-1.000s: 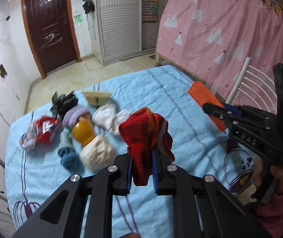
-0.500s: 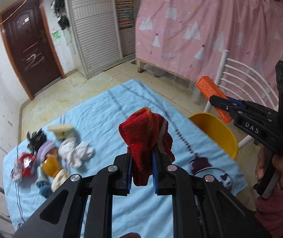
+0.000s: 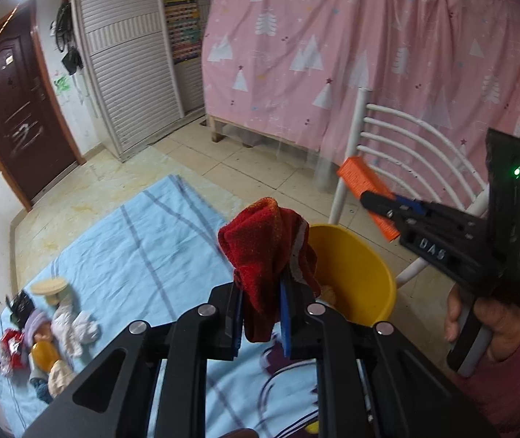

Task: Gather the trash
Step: 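Carry the red sock and orange block to the yellow bin and release both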

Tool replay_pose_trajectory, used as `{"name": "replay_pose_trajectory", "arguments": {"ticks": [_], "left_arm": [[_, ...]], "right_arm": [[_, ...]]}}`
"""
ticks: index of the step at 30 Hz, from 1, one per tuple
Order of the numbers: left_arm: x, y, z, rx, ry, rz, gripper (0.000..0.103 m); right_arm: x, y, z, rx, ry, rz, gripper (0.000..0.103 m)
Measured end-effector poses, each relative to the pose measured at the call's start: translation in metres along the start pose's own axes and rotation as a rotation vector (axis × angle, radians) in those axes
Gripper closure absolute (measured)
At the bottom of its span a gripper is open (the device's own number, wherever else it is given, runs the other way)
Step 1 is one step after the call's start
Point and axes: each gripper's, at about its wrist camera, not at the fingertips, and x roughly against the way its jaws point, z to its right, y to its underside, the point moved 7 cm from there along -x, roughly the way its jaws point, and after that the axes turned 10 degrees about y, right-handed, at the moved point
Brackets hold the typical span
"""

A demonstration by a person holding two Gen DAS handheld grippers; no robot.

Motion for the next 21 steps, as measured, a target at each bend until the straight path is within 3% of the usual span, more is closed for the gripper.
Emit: {"name": "replay_pose_trajectory", "arguments": {"ticks": [5, 9, 16, 21], "left_arm": [[-0.016, -0.010, 0.020, -0.023, 0.028, -0.018, 0.096], [-0.031, -0.020, 0.036, -0.024, 0.049, -0.021, 0.096], [-0.058, -0.024, 0.049, 0.000, 0.091, -0.077, 0.094], [-0.062, -0.023, 0.053, -0.014, 0.102, -0.090, 0.074]], "right_arm": [[-0.002, -0.002, 0.018, -0.047, 0.007, -0.002, 0.080], [0.004, -0.004, 0.032, -0.087, 0.005, 0.015, 0.061], [0.009, -0.009, 0.049, -0.138, 0.003, 0.036, 0.060], [0.008, -0.012, 0.051, -0.155, 0.004, 0.041, 0.050]]}}
